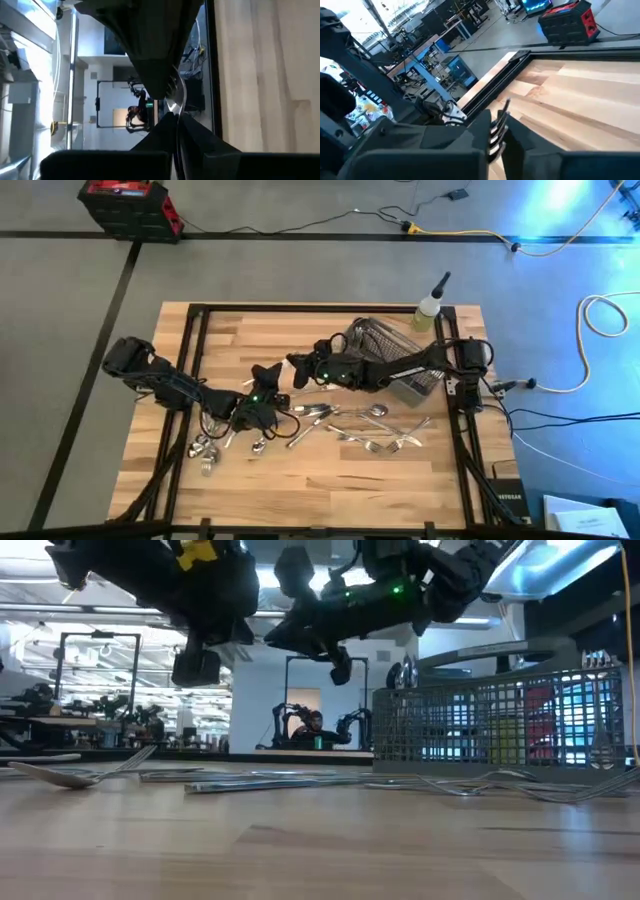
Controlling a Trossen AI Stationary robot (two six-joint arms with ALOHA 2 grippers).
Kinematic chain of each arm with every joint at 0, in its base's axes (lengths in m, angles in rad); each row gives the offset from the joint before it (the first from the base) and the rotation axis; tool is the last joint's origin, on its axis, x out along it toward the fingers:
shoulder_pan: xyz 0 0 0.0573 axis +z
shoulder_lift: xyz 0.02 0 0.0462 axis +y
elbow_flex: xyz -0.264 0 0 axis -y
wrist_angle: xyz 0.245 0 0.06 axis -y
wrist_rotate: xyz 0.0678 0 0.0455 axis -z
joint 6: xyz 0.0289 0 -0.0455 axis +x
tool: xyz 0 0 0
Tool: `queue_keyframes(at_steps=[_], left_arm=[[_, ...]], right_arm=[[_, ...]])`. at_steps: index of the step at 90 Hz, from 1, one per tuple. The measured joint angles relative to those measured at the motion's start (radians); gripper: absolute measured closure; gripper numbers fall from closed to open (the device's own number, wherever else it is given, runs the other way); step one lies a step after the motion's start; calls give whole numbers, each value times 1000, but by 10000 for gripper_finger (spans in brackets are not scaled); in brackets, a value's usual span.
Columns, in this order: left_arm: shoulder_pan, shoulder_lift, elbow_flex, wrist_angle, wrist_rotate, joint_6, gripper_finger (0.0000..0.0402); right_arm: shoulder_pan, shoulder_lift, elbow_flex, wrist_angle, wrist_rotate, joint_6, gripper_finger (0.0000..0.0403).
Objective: Sort silverware
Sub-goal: Put the silver spoon into the gray silverware organizer
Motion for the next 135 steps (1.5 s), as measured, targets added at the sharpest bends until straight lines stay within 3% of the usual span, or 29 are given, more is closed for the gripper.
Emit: queue_keyframes(at_steps=[48,60,79,96,115,135], left_arm=[[23,0,0,0,38,-35,396],[21,0,1,8,88,-64,357],[21,-1,3,13,130,-136,263],[-5,-2,4,37,79,-190,198],[-104,-3,5,147,21,-271,185],[-179,-3,-6,82,27,-587,184]], right_arm=[[1,3,0,-16,18,-32,401],[2,4,1,-14,0,-40,402],[9,7,-1,-18,-2,-41,402],[0,-4,-1,-16,19,-100,402],[-20,-104,-3,-50,132,-281,402],[-4,-323,-3,-220,165,-535,403]])
